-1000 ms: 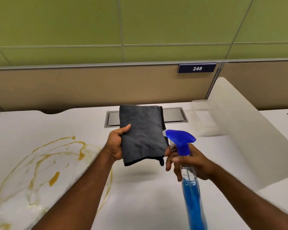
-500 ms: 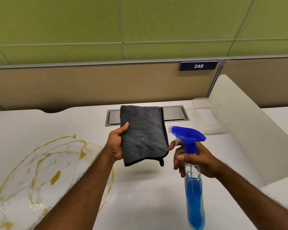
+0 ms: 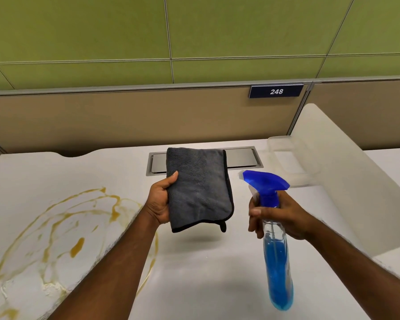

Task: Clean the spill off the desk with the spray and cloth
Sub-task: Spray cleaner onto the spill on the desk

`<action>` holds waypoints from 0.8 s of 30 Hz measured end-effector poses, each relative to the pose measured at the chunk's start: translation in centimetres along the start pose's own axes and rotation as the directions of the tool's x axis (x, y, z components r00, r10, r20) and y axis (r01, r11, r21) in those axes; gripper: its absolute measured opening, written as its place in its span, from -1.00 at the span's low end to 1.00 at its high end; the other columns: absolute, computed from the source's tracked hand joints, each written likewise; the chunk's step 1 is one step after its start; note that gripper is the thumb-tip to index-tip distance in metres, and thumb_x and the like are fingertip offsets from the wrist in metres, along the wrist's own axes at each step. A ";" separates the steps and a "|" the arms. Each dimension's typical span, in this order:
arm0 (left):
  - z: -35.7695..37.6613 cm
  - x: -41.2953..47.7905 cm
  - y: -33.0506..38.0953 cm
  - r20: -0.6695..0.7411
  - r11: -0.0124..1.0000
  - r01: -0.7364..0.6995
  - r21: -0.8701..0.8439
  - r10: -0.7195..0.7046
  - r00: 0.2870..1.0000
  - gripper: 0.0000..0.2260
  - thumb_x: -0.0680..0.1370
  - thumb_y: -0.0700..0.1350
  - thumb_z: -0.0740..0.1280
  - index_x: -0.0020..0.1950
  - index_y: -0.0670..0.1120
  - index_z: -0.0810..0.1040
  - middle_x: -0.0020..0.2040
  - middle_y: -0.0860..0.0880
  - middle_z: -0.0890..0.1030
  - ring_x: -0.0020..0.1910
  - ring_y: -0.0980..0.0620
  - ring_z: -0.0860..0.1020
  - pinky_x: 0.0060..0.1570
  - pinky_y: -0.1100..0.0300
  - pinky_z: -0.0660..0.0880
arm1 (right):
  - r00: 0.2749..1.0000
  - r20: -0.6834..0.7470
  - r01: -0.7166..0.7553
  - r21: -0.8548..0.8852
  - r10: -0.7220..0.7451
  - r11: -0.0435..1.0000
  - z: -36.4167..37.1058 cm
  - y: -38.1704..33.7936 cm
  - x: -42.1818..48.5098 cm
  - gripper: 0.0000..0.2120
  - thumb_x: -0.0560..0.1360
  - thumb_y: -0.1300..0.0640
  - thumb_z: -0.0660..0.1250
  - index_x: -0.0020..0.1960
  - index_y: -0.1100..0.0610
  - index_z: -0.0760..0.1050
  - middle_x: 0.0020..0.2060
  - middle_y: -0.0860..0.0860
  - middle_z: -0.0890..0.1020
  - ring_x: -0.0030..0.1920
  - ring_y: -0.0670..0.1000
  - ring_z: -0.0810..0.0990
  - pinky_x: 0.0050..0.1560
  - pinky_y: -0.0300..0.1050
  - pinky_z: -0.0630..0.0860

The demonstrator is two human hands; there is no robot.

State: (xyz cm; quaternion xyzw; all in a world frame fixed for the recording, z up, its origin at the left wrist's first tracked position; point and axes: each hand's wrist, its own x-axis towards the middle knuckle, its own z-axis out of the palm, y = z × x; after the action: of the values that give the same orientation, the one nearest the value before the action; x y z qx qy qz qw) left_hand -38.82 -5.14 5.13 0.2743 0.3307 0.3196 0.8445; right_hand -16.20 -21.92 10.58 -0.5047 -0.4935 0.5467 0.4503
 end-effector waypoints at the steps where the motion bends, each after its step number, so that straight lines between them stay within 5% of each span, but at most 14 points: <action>1: -0.1 0.0 0.0 -0.001 1.000 0.002 0.001 -0.002 1.000 -0.71 0.44 -0.02 0.30 -0.09 -0.18 0.73 -0.02 -0.18 0.71 -0.09 -0.18 0.69 -0.06 -0.10 0.63 | 1.000 0.003 0.015 0.015 -0.015 1.000 -0.3 -0.3 -0.1 -0.64 0.31 0.00 0.51 -0.03 0.17 0.52 -0.31 0.18 0.67 -0.36 0.09 0.65 -0.31 -0.06 0.62; 8: -0.4 0.0 0.3 0.011 1.000 0.010 0.002 -0.010 1.000 -0.69 0.46 -0.02 0.28 -0.11 -0.19 0.73 -0.04 -0.18 0.71 -0.11 -0.18 0.69 -0.12 -0.08 0.64 | 0.992 0.068 0.100 0.093 -0.107 0.991 -2.4 -3.3 -0.7 -0.72 0.33 0.10 0.48 -0.02 0.17 0.54 -0.31 0.25 0.64 -0.40 0.14 0.62 -0.39 -0.04 0.60; 12: -0.5 -0.1 0.5 0.017 1.000 0.021 0.021 -0.021 1.000 -0.60 0.30 0.00 0.48 0.03 -0.20 0.70 0.07 -0.21 0.68 -0.01 -0.22 0.67 -0.07 -0.11 0.62 | 0.995 0.097 0.027 0.054 -0.032 0.998 -2.2 -2.0 -0.1 -0.65 0.31 0.00 0.55 -0.11 0.22 0.53 -0.29 0.27 0.64 -0.35 0.14 0.65 -0.37 -0.03 0.62; 15: -0.4 -0.2 0.4 0.014 0.999 0.028 0.016 -0.029 0.999 -0.62 0.31 -0.01 0.45 0.03 -0.20 0.70 0.07 -0.21 0.68 -0.02 -0.22 0.67 -0.07 -0.11 0.62 | 0.996 0.064 -0.064 -0.066 0.069 0.996 -2.0 0.3 0.3 -0.67 0.32 0.02 0.49 -0.13 0.25 0.50 -0.26 0.26 0.66 -0.32 0.19 0.64 -0.31 0.00 0.61; 21: -0.4 -0.1 0.0 0.022 0.999 0.040 0.000 -0.040 0.999 -0.49 0.23 0.00 0.56 0.11 -0.21 0.67 0.14 -0.22 0.65 0.05 -0.25 0.65 -0.02 -0.15 0.60 | 1.000 0.016 -0.018 -0.041 0.019 0.999 -3.5 1.5 -0.3 -0.54 0.32 0.16 0.45 0.18 0.25 0.46 -0.26 0.18 0.66 -0.33 0.14 0.63 -0.29 -0.05 0.62; 24: -0.2 0.3 -0.4 -0.007 0.999 0.035 -0.020 -0.035 0.999 -0.61 0.41 0.00 0.38 0.13 -0.21 0.64 0.10 -0.21 0.66 0.00 -0.24 0.66 -0.06 -0.15 0.62 | 0.995 -0.063 0.077 0.012 -0.076 0.997 -5.2 0.9 -0.4 -0.53 0.33 0.33 0.38 0.23 0.27 0.43 -0.30 0.20 0.63 -0.35 0.10 0.63 -0.33 -0.05 0.62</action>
State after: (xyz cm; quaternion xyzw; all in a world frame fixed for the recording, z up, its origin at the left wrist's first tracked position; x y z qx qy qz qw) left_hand -38.65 -5.14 4.65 0.2592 0.3352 0.3089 0.8515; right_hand -11.02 -21.93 9.71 -0.4991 -0.4941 0.5167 0.4897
